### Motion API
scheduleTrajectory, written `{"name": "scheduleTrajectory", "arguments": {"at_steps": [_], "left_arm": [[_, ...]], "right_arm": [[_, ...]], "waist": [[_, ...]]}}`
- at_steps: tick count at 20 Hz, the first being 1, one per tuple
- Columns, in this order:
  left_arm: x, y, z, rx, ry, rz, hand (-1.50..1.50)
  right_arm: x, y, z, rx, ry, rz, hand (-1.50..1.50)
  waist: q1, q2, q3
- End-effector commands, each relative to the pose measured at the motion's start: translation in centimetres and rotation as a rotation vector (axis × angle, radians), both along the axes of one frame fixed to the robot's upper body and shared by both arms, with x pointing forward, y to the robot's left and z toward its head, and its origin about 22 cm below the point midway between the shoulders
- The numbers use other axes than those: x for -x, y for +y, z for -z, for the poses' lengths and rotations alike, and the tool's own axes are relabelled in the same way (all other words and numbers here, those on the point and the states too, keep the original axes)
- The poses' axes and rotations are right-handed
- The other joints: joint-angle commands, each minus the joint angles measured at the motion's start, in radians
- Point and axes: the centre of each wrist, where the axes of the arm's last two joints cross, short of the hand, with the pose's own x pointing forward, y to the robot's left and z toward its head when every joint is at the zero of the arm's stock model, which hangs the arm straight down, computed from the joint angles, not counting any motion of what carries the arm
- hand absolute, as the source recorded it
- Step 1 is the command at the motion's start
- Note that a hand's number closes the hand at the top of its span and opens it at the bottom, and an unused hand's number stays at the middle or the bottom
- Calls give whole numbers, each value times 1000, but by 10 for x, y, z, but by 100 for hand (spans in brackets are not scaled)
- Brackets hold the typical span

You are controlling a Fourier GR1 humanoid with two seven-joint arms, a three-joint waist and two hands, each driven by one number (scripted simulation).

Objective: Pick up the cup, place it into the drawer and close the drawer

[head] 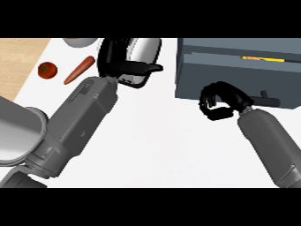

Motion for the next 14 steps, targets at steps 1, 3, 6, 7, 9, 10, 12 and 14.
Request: {"name": "scheduleTrajectory", "arguments": {"at_steps": [1,3,6,7,9,10,12,14], "left_arm": [[10,14,18,13,24,20,-150],[3,29,1,0,1,16,-150],[7,34,7,-4,-10,47,-150],[11,28,11,-11,-6,44,-150],[11,33,11,-9,-7,53,-150],[12,38,16,-17,-6,41,-150],[15,50,22,-10,13,57,-150],[13,50,16,-10,-2,66,-150]], "right_arm": [[-30,-15,-29,-79,-71,90,150],[-33,-24,-28,-97,-115,118,150],[-52,-39,-67,-91,-161,187,150],[-49,-45,-59,-124,-151,240,150],[-54,-52,-77,-143,-163,243,150],[-56,-51,-83,-143,-172,244,150],[-57,-55,-87,-148,-161,261,150],[-58,-62,-99,-162,-175,248,150]], "waist": [[32,4,1],[35,10,2],[61,20,2],[65,20,3],[71,24,2],[76,26,2],[92,26,0],[92,29,0]]}}
